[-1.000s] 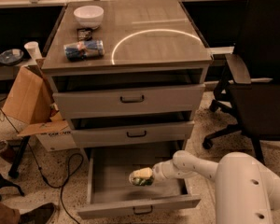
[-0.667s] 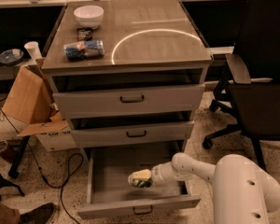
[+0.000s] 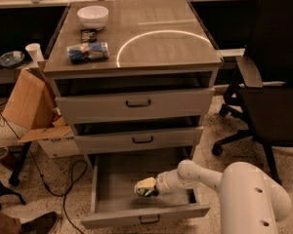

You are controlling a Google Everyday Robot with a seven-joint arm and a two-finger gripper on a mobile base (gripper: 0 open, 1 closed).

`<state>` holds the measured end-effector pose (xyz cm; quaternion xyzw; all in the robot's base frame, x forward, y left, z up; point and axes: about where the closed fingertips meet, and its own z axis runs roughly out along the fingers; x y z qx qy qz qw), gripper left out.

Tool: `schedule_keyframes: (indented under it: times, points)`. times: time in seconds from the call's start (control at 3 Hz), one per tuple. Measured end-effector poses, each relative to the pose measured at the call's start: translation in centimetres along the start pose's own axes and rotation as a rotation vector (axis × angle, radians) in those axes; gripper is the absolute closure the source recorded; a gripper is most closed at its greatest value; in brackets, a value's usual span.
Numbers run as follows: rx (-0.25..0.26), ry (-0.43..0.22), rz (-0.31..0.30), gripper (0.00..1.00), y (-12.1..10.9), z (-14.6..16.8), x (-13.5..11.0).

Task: Place green can into bottom drawer

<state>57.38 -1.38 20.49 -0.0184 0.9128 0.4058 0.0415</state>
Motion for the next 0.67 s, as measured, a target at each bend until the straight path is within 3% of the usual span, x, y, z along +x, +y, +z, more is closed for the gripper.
schedule_keyframes:
  times: [0.67]
  points:
    - [0.000, 0.000, 0.000, 0.00, 0.00, 0.01, 0.00]
